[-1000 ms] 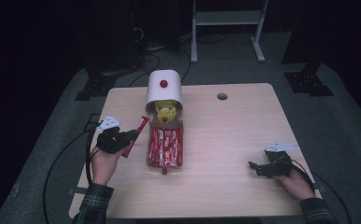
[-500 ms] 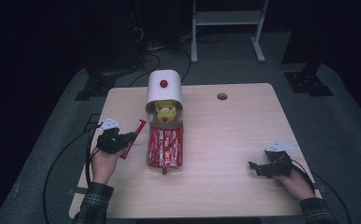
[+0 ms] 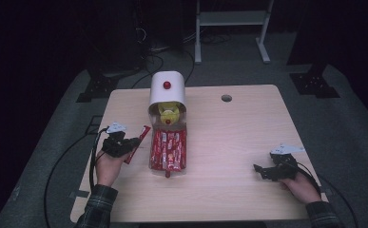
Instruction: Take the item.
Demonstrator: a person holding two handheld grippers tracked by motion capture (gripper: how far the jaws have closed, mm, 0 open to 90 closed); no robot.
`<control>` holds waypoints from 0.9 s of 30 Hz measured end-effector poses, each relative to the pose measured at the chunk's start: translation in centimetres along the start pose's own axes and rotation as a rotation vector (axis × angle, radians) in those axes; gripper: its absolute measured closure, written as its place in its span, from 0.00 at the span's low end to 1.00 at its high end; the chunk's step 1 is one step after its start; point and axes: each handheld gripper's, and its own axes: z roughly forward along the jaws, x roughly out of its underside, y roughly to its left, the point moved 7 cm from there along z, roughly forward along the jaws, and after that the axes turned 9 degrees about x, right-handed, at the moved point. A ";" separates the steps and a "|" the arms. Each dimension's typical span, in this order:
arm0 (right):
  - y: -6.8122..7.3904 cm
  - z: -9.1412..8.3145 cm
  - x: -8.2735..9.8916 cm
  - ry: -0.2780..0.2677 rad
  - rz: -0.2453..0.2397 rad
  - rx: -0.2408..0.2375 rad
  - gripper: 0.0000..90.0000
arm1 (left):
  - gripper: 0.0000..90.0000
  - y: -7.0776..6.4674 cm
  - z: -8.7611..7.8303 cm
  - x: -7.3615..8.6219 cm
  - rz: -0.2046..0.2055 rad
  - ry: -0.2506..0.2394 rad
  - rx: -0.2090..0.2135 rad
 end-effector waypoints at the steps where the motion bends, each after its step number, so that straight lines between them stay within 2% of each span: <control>1: 0.0 0.0 0.0 0.000 0.000 0.000 0.13 | 0.95 0.0 0.2 0.1 -0.001 0.009 0.000; 6: 0.0 0.0 0.0 0.000 0.000 0.000 0.13 | 0.95 0.1 0.6 0.3 0.000 0.023 -0.004; 13: 0.0 0.0 0.0 0.000 0.000 0.000 0.13 | 0.95 0.5 1.5 1.0 -0.031 0.037 0.002; 27: 0.0 0.0 0.0 0.001 0.001 0.000 0.13 | 0.95 1.2 2.7 2.0 -0.048 0.077 -0.008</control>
